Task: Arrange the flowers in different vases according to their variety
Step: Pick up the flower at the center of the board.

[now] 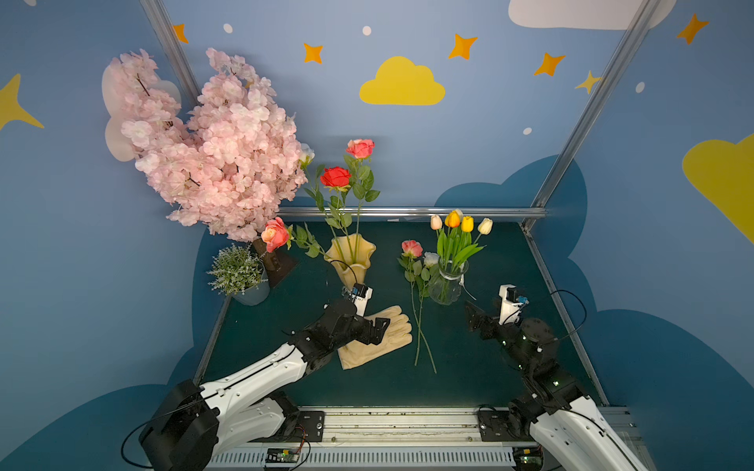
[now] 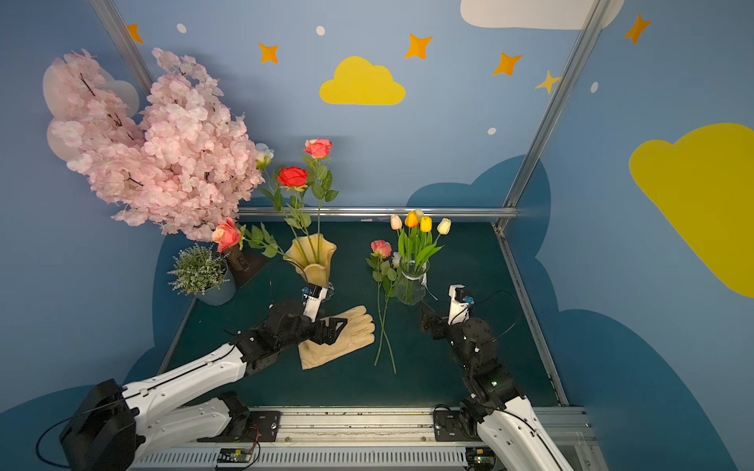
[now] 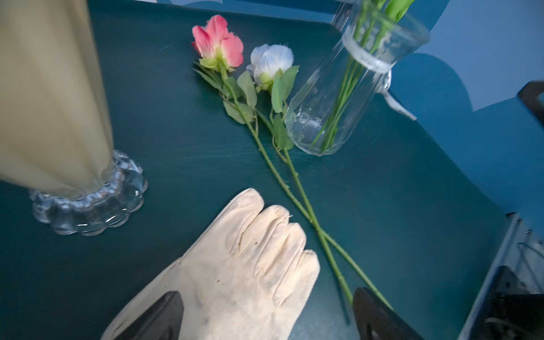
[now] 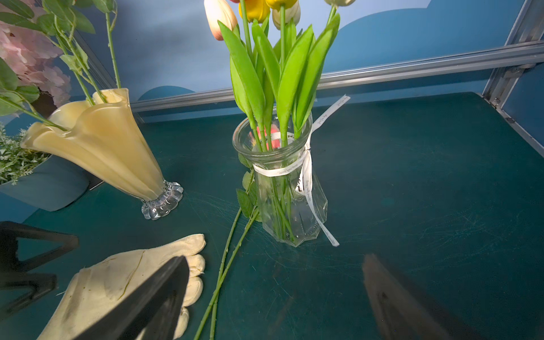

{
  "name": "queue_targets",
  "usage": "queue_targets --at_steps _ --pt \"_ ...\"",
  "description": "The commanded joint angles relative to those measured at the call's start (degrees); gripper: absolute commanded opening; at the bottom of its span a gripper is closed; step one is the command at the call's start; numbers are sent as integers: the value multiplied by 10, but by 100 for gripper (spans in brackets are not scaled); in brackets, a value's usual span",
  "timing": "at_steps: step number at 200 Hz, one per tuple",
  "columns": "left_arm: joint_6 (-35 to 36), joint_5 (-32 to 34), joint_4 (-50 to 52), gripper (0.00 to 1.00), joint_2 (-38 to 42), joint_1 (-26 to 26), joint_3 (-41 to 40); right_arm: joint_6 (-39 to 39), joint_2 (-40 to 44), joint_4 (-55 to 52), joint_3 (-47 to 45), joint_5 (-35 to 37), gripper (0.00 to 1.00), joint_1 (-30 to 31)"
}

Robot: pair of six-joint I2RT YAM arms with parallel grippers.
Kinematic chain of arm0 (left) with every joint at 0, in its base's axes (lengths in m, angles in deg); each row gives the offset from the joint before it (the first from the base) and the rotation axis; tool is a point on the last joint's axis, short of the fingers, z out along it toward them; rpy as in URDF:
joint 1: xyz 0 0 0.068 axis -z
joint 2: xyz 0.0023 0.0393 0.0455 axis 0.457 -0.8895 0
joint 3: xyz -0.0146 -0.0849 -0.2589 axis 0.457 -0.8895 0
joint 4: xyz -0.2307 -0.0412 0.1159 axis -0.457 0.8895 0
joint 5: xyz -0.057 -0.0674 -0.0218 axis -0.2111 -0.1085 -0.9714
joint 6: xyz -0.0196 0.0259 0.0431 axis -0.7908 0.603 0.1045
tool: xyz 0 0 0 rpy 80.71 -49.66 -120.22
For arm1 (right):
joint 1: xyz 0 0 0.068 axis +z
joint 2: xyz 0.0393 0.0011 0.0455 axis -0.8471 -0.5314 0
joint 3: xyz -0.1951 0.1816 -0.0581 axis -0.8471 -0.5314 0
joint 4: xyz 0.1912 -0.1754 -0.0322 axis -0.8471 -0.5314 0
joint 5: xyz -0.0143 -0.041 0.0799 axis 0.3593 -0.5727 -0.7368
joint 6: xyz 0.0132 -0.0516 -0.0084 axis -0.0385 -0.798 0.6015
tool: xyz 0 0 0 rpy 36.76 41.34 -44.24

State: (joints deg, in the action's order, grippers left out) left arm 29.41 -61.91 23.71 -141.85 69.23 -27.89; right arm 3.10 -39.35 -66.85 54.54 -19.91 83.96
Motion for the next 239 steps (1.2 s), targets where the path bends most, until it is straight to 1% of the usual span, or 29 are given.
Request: queue_targets --at_steps 1,45,63,86,116,145,162,190,224,239 --pt "-43 -14 35 88 -22 12 37 5 -9 25 -2 3 98 -1" --pt "-103 -6 72 77 -92 35 95 19 -37 26 -6 23 98 -1" --pt "-114 -15 97 70 -135 40 132 26 -44 26 -7 29 98 -1" --pt "-121 -22 125 62 -196 46 181 37 -49 28 -7 41 98 0" --pt "-124 -31 143 57 -265 53 236 42 -53 26 -8 50 98 -1" --pt "-116 -16 190 51 -336 55 315 43 -53 26 -7 54 98 -1" --pt "-113 -21 202 46 -371 55 355 45 -53 24 -8 57 98 -1" --pt "-109 -22 222 43 -424 62 411 46 -54 25 -7 59 98 -1" --pt "-98 -3 258 46 -493 70 481 49 -56 26 -7 63 98 -1" --pt "-90 11 281 45 -520 70 516 50 -56 25 -7 64 98 -1"
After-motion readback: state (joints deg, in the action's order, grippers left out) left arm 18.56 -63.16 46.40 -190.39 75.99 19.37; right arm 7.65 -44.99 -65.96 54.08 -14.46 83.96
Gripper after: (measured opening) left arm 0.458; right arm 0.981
